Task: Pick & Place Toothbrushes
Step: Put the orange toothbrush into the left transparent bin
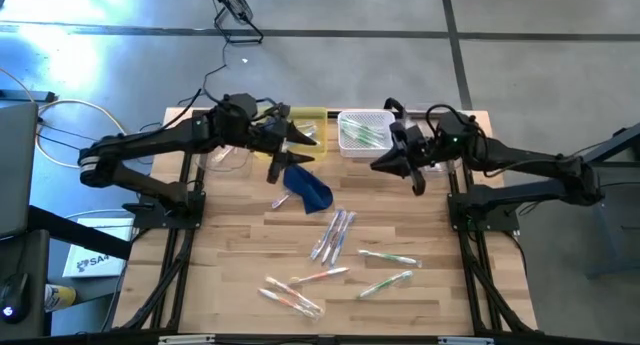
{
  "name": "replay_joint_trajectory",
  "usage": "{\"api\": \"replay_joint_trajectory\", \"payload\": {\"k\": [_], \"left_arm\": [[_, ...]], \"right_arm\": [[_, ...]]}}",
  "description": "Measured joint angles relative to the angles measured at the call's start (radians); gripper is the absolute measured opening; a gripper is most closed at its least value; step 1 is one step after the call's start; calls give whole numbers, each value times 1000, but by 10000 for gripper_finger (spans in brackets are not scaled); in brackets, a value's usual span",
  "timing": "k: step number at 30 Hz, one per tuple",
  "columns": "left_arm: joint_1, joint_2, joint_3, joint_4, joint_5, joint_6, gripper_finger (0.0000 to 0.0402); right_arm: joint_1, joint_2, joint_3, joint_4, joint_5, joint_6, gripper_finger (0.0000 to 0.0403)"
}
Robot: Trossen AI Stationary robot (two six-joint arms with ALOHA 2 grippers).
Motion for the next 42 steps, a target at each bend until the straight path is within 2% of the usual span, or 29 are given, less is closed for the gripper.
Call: {"api": "replay_joint_trajectory", "payload": {"k": [5,10,15,21,29,35,42], "left_arm": [[-36,49,0,-14,-2,-30,184],[-136,74,0,-36,-13,-30,184],[-262,76,0,-56,-123,-29,184],[-377,76,0,-58,-209,-33,184],[-471,76,0,-58,-352,-153,184],[-536,90,0,-47,-446,-229,184],[-595,128,-2,-58,-489,-289,184]], "right_arm": [[36,0,0,0,3,1,4],[72,0,0,-1,4,1,3],[96,0,0,-1,5,0,4],[104,0,0,0,8,0,4],[111,0,0,2,5,54,4],[173,0,0,2,2,75,4],[261,0,0,13,5,68,3]]}}
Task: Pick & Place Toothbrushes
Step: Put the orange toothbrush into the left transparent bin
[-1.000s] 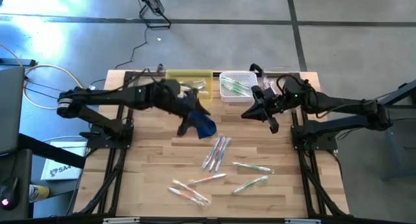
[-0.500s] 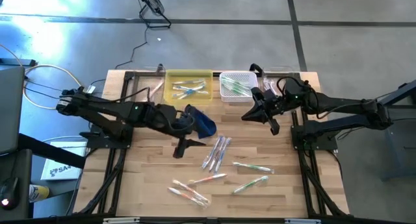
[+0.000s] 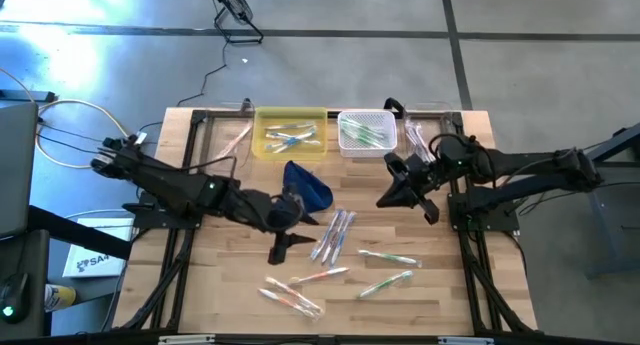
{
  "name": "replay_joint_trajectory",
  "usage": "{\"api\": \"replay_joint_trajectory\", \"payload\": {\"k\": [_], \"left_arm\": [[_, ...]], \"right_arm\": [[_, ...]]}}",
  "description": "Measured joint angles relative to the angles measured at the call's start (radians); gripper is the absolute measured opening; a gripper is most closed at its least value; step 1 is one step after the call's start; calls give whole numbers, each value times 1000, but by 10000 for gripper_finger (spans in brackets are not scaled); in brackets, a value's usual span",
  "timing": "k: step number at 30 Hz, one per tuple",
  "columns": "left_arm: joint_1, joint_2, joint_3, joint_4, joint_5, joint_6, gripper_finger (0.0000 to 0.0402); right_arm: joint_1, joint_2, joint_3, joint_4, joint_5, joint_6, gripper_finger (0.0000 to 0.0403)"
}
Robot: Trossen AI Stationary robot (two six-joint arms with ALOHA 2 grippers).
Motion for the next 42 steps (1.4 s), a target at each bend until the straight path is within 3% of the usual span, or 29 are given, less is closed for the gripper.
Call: {"api": "replay_joint_trajectory", "payload": {"k": [14,24,33,42], "left_arm": [[-8,105,2,11,-7,-86,184],[-8,138,1,12,-7,-118,184],[-8,160,0,7,-8,-130,184],[-8,205,0,16,-4,-183,184]], "right_arm": [[118,0,0,73,47,-1,3],[240,-50,0,66,201,-160,3],[319,-181,0,-119,337,-178,3],[425,-234,0,-212,426,-151,3]]}}
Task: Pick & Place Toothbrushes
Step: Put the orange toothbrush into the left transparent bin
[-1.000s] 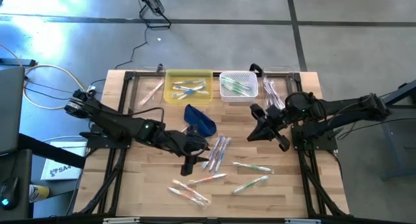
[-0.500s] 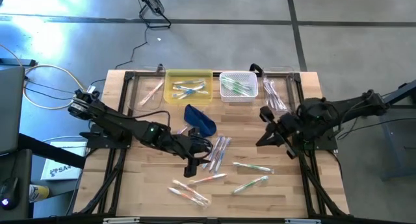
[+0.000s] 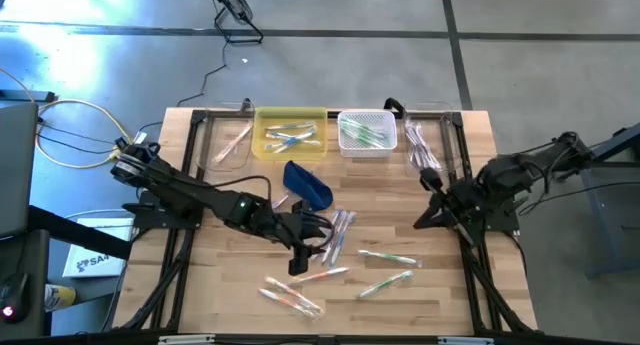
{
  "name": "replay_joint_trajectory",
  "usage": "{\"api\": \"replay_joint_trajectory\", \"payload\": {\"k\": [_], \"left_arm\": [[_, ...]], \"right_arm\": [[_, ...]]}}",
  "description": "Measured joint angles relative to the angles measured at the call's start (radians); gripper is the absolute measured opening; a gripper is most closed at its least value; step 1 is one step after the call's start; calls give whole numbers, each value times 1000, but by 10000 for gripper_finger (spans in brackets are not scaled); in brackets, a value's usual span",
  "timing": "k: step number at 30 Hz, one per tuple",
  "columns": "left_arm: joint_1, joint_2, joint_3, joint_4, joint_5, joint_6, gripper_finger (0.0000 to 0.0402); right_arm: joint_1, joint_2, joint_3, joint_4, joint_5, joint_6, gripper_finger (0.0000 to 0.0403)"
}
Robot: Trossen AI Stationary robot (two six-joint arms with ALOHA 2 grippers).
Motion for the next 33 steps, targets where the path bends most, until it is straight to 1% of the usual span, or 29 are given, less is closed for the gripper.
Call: {"api": "replay_joint_trajectory", "payload": {"k": [10,16,24,27,33], "left_arm": [[-20,58,3,44,25,-25,184],[-33,67,2,49,31,-23,184],[-33,70,1,36,51,2,184],[-33,70,1,38,81,33,184],[-40,87,0,34,125,40,184]], "right_arm": [[118,-53,0,-12,181,-28,3],[139,-51,0,-20,211,-29,3],[138,-49,0,-58,212,-25,3],[138,-49,0,-64,212,-23,3],[138,-49,0,-64,211,-24,3]]}}
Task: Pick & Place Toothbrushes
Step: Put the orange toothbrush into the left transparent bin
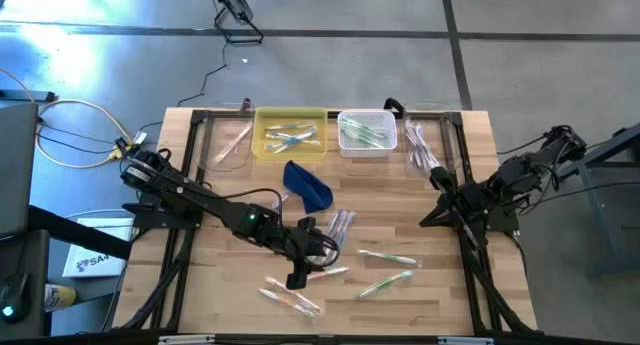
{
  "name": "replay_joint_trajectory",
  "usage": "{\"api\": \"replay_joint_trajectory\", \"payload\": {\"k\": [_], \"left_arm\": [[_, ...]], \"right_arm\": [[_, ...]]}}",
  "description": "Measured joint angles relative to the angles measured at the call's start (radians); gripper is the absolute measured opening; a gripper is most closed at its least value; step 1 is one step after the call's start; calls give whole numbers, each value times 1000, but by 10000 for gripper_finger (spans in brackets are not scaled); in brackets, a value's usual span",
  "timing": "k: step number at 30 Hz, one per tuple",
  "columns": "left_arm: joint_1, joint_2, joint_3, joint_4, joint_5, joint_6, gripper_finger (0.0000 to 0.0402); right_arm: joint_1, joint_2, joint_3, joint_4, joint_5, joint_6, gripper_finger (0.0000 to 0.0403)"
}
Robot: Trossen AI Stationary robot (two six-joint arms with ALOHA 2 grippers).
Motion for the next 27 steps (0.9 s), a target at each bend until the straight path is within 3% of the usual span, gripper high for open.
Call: {"api": "replay_joint_trajectory", "payload": {"k": [27], "left_arm": [[-39,94,1,127,-2,-71,184]], "right_arm": [[0,0,0,-7,-8,2,3]]}}
